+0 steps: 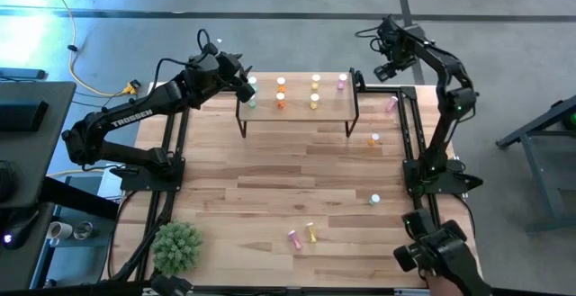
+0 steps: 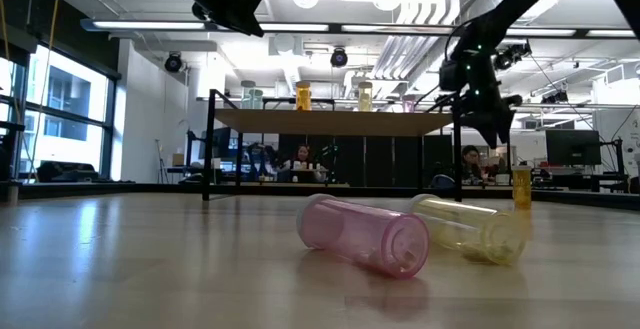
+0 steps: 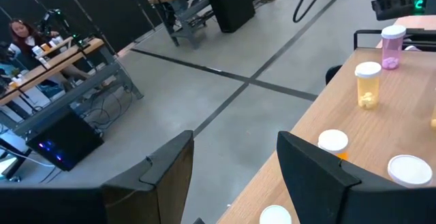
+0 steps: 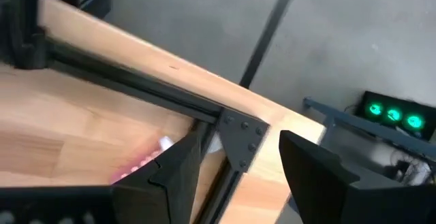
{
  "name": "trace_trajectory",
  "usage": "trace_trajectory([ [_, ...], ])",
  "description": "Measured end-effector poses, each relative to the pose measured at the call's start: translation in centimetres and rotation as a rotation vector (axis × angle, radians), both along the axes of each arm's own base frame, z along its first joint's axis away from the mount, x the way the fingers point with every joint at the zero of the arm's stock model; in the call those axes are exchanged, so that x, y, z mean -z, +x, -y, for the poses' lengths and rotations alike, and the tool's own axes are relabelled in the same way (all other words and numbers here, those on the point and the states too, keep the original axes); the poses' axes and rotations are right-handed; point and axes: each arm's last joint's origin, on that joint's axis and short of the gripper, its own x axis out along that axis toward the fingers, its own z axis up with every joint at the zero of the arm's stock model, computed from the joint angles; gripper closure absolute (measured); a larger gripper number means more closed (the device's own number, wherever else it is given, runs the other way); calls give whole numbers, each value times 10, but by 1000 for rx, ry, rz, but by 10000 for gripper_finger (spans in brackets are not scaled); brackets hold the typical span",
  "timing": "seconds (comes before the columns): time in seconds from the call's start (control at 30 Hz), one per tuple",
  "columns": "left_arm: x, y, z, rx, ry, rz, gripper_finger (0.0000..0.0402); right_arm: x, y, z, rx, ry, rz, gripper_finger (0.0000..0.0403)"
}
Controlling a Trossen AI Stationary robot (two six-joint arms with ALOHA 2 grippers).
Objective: Pick and place medicine bottles onto shelf by color
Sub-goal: Put the top violet pill bottle on the shelf aligned with the other violet pill bottle
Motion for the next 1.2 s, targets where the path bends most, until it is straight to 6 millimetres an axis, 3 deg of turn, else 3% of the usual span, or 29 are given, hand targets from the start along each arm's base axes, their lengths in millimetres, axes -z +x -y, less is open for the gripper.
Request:
trace_trajectory([
  [0.2, 0, 0, 0, 0, 0, 0, 202, 1, 5, -1, -37, 14, -3, 210],
  [0.47, 0, 0, 0, 0, 0, -1, 202, -12, 34, -9, -38, -35, 66, 210],
  [0.67, 0, 0, 0, 0, 0, -1, 202, -27, 39, -6, 152, -99, 210, 213],
  [0.8, 0, 0, 0, 0, 0, -1, 202, -28, 32, -3, 320, -91, 322, 251],
  [1.03, 0, 0, 0, 0, -1, -1, 202, -27, 24, -3, 484, -60, 391, 384],
  [1.2, 1, 0, 0, 0, -5, -7, 202, -27, 28, -7, 531, -70, 363, 384],
])
